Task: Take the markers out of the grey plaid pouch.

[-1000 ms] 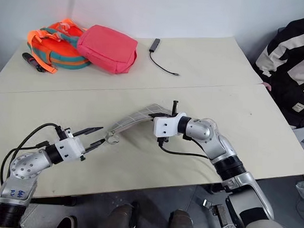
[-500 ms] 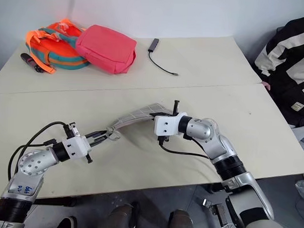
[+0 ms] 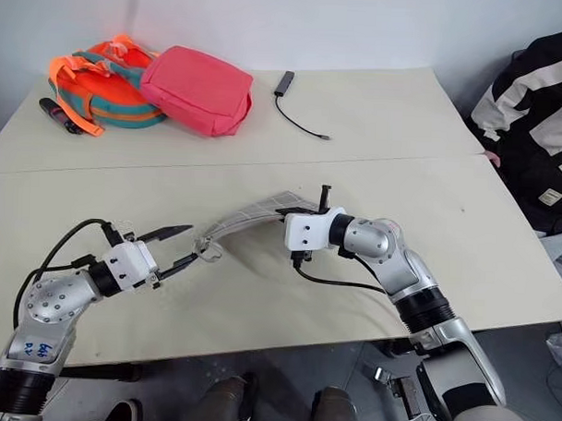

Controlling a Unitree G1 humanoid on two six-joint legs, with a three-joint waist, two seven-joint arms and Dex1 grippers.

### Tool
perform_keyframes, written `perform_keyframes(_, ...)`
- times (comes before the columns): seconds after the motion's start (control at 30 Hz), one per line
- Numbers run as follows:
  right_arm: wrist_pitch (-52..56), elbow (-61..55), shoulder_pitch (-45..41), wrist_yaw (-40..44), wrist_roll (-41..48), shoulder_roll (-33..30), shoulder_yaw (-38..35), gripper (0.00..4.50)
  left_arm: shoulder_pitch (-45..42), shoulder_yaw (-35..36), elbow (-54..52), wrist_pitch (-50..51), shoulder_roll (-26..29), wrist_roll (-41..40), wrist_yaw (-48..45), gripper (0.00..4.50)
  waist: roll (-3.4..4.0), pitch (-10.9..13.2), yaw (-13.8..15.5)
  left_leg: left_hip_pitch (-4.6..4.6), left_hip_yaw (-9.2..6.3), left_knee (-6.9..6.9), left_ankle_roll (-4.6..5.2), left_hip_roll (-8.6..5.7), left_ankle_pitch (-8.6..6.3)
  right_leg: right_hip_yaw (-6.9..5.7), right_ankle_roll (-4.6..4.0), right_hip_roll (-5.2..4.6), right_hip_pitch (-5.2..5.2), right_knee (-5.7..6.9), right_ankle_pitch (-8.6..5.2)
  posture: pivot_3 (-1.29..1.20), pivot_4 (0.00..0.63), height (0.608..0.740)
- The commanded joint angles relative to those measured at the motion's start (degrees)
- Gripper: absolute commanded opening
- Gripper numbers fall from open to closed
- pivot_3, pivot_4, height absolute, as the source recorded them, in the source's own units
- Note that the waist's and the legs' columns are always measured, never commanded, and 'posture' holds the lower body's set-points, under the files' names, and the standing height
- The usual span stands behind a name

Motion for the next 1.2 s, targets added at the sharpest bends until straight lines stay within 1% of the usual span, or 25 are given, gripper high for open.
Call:
perform_keyframes(0.03,-0.42,-1.65,-0.47,0.30,1.16,0.30,-0.70,0.00,0.50,-0.03,-3.63,-0.41,0.32,-1.30,-1.34,2.75,0.00,0.00,0.00,0.00,0.00,0.00,0.00,0.00,0.00,0.00,0.00,0.00,0.00,0.00,0.00,0.00,0.150,0.740)
perform_keyframes(0.1,-0.18,-1.95,-0.40,0.42,1.17,0.29,-0.66,0.00,2.55,0.41,-5.19,-0.42,1.22,-2.65,-3.21,2.75,0.00,0.00,-0.01,0.00,0.00,0.00,0.00,0.00,0.00,0.00,0.00,0.00,0.00,0.00,0.00,0.00,0.150,0.740)
perform_keyframes(0.23,0.03,-2.19,-0.24,0.61,1.29,0.27,-0.81,0.00,4.53,2.59,-4.37,-2.27,2.73,-1.75,-3.97,2.75,0.01,0.01,-0.05,0.03,0.02,-0.04,-0.01,0.02,-0.01,0.01,0.00,0.01,0.00,-0.04,0.00,0.00,0.150,0.740)
perform_keyframes(0.3,0.16,-2.33,-0.13,0.68,1.34,0.33,-0.84,0.00,3.85,2.66,-3.70,-2.29,2.42,-1.29,-3.11,2.75,0.01,0.01,-0.03,0.04,0.01,-0.04,-0.01,0.03,-0.01,0.00,0.00,0.02,0.00,-0.04,0.00,0.00,0.150,0.740)
perform_keyframes(0.47,0.63,-2.99,0.31,1.14,1.61,0.22,-0.98,0.00,1.20,0.15,-2.38,-1.89,-0.64,3.25,0.39,2.75,0.01,0.01,0.20,0.03,0.00,0.02,0.00,0.00,-0.02,0.01,0.00,-0.01,0.03,-0.05,0.00,0.00,0.150,0.740)
perform_keyframes(0.8,1.05,-3.30,0.28,1.05,1.58,0.42,-1.01,0.00,-1.55,-1.84,0.89,-1.82,-1.59,5.67,1.47,2.75,0.01,0.01,0.01,0.04,0.01,-0.02,0.00,0.01,-0.02,0.00,0.00,0.01,0.03,-0.02,0.00,0.00,0.150,0.740)
perform_keyframes(0.9,1.05,-3.34,0.38,0.99,1.56,0.43,-1.02,0.00,-1.85,-1.66,2.31,-2.20,-1.59,5.94,2.02,2.19,0.01,0.01,0.02,0.05,0.01,-0.01,0.00,0.01,-0.02,0.00,0.00,0.01,0.04,-0.03,0.00,0.00,0.150,0.740)
perform_keyframes(0.93,1.05,-3.38,0.42,1.00,1.57,0.43,-1.00,0.00,-1.96,-1.65,2.53,-2.22,-1.66,5.78,2.08,1.84,0.01,0.01,0.02,0.05,0.01,-0.01,0.00,0.01,-0.02,0.00,0.00,0.01,0.04,-0.03,0.00,0.00,0.150,0.740)
perform_keyframes(1.0,1.07,-3.49,0.53,1.02,1.59,0.47,-0.97,0.00,-2.25,-1.73,2.75,-2.28,-1.80,5.47,2.02,1.28,0.01,0.01,0.02,0.04,0.00,-0.01,0.00,0.01,-0.02,0.00,0.00,0.01,0.04,-0.02,0.00,0.00,0.150,0.740)
perform_keyframes(1.07,1.11,-3.67,0.66,1.07,1.65,0.55,-0.90,0.00,-2.52,-2.00,2.88,-2.24,-1.97,5.79,2.19,0.58,0.01,0.01,0.02,0.04,0.01,-0.02,0.00,0.01,-0.02,0.00,0.00,0.01,0.04,-0.03,0.00,0.00,0.150,0.740)
perform_keyframes(1.13,1.23,-3.91,0.74,1.18,1.77,0.64,-0.86,0.00,-2.73,-2.19,3.06,-2.25,-2.15,6.05,2.41,0.02,0.01,0.01,0.02,0.04,0.01,-0.02,0.00,0.01,-0.02,0.00,0.00,0.01,0.04,-0.02,0.00,0.00,0.150,0.740)
perform_keyframes(1.2,1.33,-4.12,0.89,1.31,1.88,0.62,-0.86,0.00,-3.02,-2.31,3.35,-2.17,-2.34,5.99,2.48,0.02,0.01,0.01,0.03,0.04,0.01,-0.01,0.00,0.01,-0.02,0.00,0.00,0.00,0.04,-0.02,0.00,0.00,0.150,0.740)
